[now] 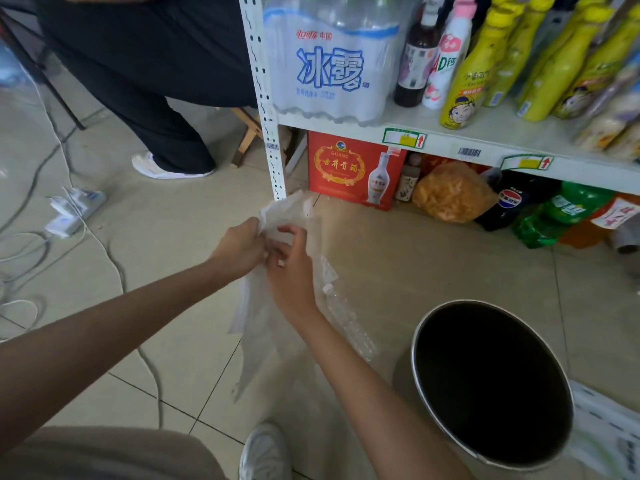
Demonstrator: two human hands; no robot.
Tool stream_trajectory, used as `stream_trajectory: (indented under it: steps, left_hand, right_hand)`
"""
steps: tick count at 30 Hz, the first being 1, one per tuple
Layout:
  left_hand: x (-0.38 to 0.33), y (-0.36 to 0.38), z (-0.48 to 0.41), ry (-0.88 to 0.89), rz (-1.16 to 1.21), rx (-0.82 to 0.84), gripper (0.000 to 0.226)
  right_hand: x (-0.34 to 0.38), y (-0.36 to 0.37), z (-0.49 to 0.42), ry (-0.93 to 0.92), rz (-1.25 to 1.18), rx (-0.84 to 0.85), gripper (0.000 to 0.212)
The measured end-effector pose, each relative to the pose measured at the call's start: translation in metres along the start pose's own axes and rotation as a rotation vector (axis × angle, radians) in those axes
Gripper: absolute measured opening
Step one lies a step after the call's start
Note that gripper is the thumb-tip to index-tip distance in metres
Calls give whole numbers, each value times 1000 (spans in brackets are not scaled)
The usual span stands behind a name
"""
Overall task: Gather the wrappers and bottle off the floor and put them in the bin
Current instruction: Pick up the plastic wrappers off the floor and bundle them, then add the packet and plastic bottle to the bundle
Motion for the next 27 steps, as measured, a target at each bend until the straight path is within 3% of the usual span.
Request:
stream_trajectory:
  steps: [3,8,12,19,27]
  left_hand:
    - [-4,-7,6,-36,68,33,54]
    - [13,-19,6,-78,16,-34,28]
    - [17,-26,8,-69,-54,-58,28]
    - [-24,-31,8,42,-244,-120,24]
    - [-140,18,13,296,-380,-151,20]
  right_hand:
    - [3,9,7,82,-80,130,38]
    - [-4,25,9,152,-195,251,46]
    - [-5,24,7,171,-277,302,47]
    - [0,-24,11,185,11,353,44]
    - [15,-198,23,229,376,145,30]
Point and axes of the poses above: each hand's wrist, its own z-axis away from the middle knuckle, its own y-axis out of the palm, x = y × z, the point moved 4 cm from there along -z, towards the middle knuckle, and after that the axes turned 5 degrees about x, right-handed, at the moved point
